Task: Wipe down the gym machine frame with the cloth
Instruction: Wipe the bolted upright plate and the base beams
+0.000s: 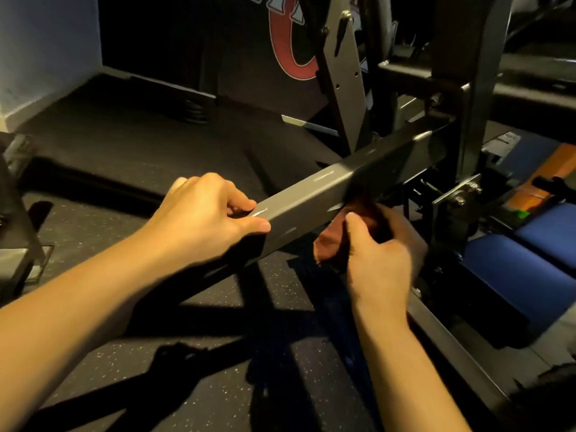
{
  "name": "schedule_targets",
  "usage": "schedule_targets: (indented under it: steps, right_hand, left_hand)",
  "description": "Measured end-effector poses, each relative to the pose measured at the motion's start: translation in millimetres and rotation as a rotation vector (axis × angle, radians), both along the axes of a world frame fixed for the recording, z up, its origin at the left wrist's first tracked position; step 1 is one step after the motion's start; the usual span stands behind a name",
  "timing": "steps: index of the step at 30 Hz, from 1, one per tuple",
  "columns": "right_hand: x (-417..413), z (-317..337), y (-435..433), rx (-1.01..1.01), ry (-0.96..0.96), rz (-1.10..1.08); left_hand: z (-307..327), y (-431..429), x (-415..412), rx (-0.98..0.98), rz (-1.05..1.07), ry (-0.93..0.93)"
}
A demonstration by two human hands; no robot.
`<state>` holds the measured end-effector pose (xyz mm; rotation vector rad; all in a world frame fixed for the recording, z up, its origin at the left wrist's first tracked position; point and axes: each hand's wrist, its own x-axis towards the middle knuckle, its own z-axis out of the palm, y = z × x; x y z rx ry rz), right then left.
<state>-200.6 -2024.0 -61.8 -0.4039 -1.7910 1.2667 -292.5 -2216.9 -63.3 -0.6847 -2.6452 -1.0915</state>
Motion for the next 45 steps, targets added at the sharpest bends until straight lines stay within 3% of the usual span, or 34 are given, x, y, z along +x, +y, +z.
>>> schedule_targets:
  steps: [7, 9, 15, 22, 24, 28, 30, 34, 39, 42, 45]
  right_hand:
    - [10.5, -24.9, -41.1, 0.219, -0.133, 0.064]
    - [7.1, -4.5, -20.6, 0.161, -0.099, 0.064]
    - [-15.8, 53.8, 56.0, 0.315, -0.002, -0.231]
    - [0.4, 4.5, 24.3, 0.527, -0.148, 0.021]
    - [-5.2, 25.6, 47.1, 0.586, -0.151, -0.082]
    - [-18.7, 73.5, 80.0, 0.488, -0.071, -0.301]
    - [-19.9, 56.9, 65.3, 0.508, -0.108, -0.25]
    - [-3.8, 16.8, 48.9, 0.79, -0.179, -0.091]
    - [-16.5, 92.0, 97.4, 0.432, -0.127, -0.199]
    - [-19.6, 62.3, 75.2, 0.537, -0.098, -0.214]
    - [-9.7, 1.0, 41.2, 0.677, -0.127, 0.05]
  left_hand:
    - [-5.0, 2.6, 8.8, -0.001, 0.031, 0.151]
    - [-4.2, 2.3, 8.1, -0.02, 0.024, 0.162]
    - [-2.9, 2.6, 8.5, -0.007, 0.042, 0.118]
    - [-3.0, 2.9, 6.5, 0.008, 0.057, 0.044]
    - [-3.3, 4.3, 6.1, 0.016, 0.067, 0.035]
    - [-4.4, 6.1, 5.7, 0.061, 0.077, -0.017]
    - [-4.8, 6.7, 6.8, 0.063, 0.091, -0.035]
    - [-5.3, 6.4, 7.3, 0.043, 0.106, -0.025]
    - [-4.5, 9.2, 8.7, 0.042, 0.129, -0.02]
    - [-2.1, 9.8, 8.9, 0.04, 0.127, -0.037]
    - [0.3, 11.0, 11.6, 0.039, 0.119, -0.048]
